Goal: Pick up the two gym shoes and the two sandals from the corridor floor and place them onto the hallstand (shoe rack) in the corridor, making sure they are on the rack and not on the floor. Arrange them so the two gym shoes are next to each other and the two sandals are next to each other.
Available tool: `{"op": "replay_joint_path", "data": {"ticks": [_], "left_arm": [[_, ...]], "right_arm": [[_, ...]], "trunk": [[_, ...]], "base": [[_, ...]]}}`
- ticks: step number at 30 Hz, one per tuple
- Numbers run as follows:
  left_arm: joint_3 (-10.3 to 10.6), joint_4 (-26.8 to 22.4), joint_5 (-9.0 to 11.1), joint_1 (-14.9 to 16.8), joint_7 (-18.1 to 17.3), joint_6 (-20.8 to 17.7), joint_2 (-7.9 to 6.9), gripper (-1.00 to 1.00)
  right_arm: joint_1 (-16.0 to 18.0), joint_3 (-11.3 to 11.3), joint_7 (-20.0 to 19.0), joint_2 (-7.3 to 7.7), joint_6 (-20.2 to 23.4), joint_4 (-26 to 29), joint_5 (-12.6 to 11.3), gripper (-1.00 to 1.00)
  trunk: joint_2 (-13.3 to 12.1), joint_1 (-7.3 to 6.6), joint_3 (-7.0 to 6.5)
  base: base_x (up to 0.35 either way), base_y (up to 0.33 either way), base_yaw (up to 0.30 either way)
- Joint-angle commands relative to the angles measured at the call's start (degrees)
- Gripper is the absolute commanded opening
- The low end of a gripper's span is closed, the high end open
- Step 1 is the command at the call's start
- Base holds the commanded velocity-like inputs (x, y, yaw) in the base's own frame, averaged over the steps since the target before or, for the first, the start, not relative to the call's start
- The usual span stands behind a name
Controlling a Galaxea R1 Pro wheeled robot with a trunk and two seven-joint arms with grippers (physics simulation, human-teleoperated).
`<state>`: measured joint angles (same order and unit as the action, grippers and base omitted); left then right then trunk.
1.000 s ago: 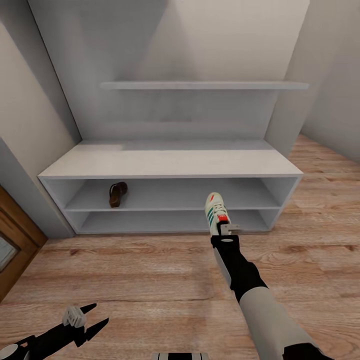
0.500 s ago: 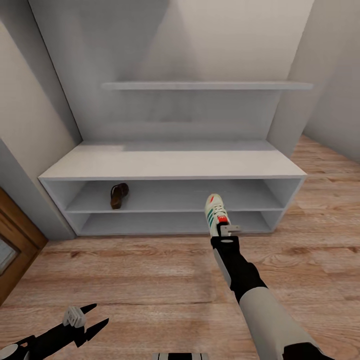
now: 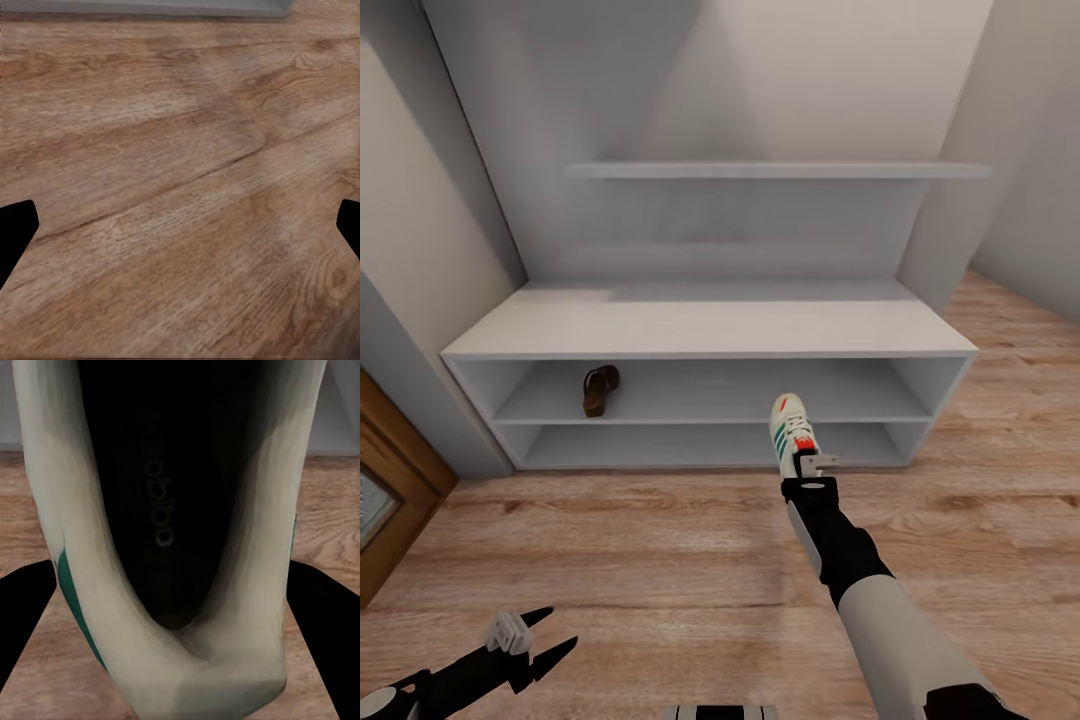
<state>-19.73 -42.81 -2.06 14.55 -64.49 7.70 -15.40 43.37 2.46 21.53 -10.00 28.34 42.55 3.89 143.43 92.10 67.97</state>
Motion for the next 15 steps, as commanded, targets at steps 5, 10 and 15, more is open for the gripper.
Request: {"op": "replay_joint_path", "data": {"ticks": [5,10,15], "left_arm": [[-0.03,0.05,-0.26,0.08,-0.14,0.48,0.02,1.0],[0.02,0.17,-0.28,0.11,-0.12,0.48,0.06,1.0],[-0.19,0.26,-0.31,0.13,-0.11,0.47,0.03,1.0]], "right_arm": [[0.04,-0.01,0.09,0.0,0.49,0.03,0.41,-1.0],[0.01,-0.07,0.09,0.0,0.49,0.07,0.41,-1.0],[0.04,-0.09,0.09,0.0,0.49,0.08,0.41,-1.0]], "trunk": [[0.02,-0.01,0.32],[0.05,0.04,0.9],[0.06,0.06,1.53]], "base": [[0.0,0.0,0.139],[0.0,0.0,0.065],[0.0,0.0,0.004]]}}
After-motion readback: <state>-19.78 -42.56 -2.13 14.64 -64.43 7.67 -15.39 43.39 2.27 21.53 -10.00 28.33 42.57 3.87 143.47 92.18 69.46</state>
